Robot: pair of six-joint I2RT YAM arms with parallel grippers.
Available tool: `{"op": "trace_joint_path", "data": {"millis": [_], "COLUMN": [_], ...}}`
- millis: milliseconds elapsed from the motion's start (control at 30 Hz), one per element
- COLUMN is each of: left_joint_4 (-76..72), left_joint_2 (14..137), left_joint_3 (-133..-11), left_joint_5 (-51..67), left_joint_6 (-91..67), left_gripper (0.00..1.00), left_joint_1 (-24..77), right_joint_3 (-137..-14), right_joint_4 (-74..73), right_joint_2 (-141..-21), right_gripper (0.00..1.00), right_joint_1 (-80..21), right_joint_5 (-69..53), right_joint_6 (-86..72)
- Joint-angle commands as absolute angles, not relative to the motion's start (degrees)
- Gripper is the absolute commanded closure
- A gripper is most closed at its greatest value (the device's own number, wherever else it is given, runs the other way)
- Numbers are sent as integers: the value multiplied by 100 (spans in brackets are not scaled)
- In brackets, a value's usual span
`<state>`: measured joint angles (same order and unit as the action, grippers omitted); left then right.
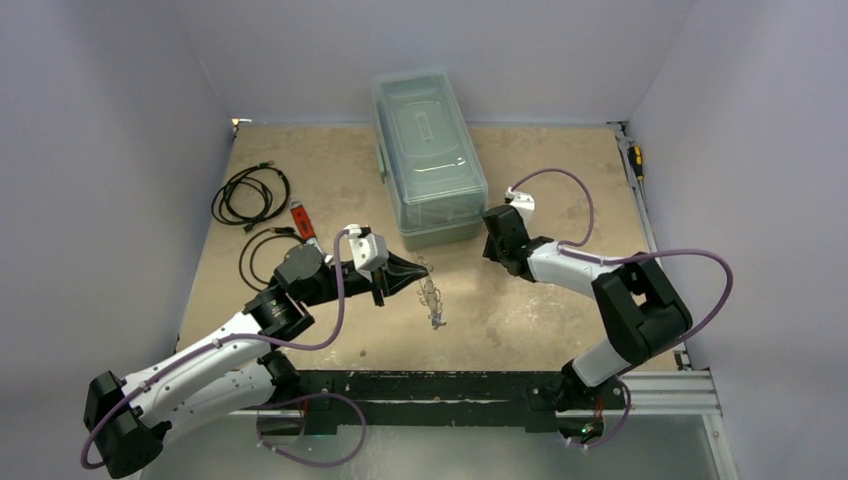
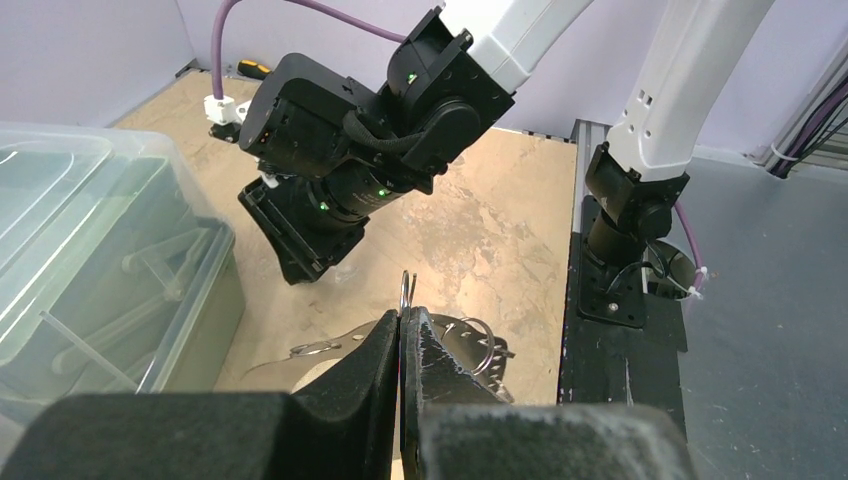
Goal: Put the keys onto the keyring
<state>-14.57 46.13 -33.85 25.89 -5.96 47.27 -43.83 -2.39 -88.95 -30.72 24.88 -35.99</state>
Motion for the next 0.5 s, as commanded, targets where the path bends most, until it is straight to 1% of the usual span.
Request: {"op": "trace_joint_path", "data": {"millis": [0, 467], "left_joint_4": [-1802, -1708], "left_joint_2": [4597, 4579], "left_joint_3": [-3432, -3454], "left_joint_5": [2749, 2666], "left_joint_6": [-569, -487], "left_gripper": [100, 100], "left_joint_1": [4721, 4722], "right_joint_3": [-4586, -4640], "right_joint_4": [-18, 121], "right_joint_2": [-8956, -9177], "right_gripper": [64, 72], "right_joint_1": [-3049, -3009], "right_joint_5": [2672, 2741], "right_joint_6": [-3457, -3342]}}
